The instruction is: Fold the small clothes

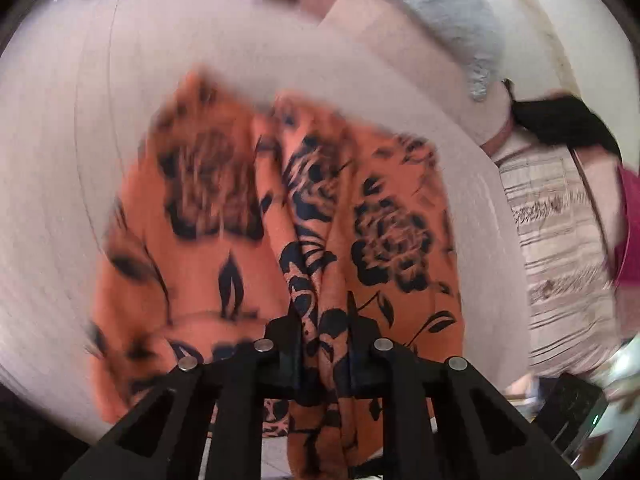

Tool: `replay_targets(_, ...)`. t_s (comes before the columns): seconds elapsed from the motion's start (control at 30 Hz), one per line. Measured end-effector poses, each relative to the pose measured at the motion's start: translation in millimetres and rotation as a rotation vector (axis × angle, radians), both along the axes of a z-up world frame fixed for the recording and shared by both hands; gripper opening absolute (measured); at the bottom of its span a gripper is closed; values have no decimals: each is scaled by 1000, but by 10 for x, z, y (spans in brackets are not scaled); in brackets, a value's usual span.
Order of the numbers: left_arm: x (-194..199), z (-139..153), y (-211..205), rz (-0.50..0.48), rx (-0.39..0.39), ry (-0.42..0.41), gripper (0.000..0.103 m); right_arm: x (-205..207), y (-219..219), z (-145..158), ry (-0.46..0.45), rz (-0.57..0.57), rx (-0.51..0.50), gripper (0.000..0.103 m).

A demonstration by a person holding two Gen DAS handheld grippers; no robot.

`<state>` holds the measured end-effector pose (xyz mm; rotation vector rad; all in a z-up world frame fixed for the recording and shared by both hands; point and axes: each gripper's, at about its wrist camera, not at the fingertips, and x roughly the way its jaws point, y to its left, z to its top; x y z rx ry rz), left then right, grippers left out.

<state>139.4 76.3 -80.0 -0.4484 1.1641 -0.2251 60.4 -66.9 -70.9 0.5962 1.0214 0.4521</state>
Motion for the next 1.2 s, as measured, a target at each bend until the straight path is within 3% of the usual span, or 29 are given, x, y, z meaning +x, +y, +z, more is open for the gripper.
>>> replay_targets(0.1,-77,502,-123,-75,97,-175,17,19,-53,-72,16,-15,7,89)
replay_targets(0.2,-175,643,-150,-125,226,-268,17,32,-105,-143,36,-32,13,89)
replay_targets(0.23,-172,554,-103,-124,246,-248,17,36,-118,-170,43,-36,17,89)
replay_targets(0.33,-75,-75,140,-78,268,-60,17,12,-130,-229,62,-38,17,89)
replay_targets(0.37,-72,-249,216,-61,245,-25,18,10,-126,-248,67,-37,17,89)
replay_targets(0.47,-70,-63,287,-33,178,-37,17,17,-94,-295,88,-20,10,89)
replay_targets(0.57,-155,338,178,-76,263,-169,17,21,-81,-279,82,-17,-2,89)
replay_targets(0.67,-267,604,151,-82,279,-256,17,47,-59,-241,75,-18,-6,89)
replay_targets(0.73,-258,403,231,-72,288,-212,17,49,-32,-235,75,-9,-13,89)
replay_targets(0.8,-199,-45,342,-41,307,-78,18,55,-12,-254,85,-3,-15,89)
replay_targets(0.83,-184,-183,342,-37,299,-53,18,55,-16,-275,92,-1,-15,89)
replay_targets(1.07,-408,475,193,-37,348,-247,17,93,-19,-293,101,6,-31,89)
replay_targets(1.13,-468,399,296,-8,379,-248,17,106,-18,-303,101,2,-31,89)
replay_targets(1.2,-492,60,332,2,403,-167,17,122,2,-314,102,9,-35,89)
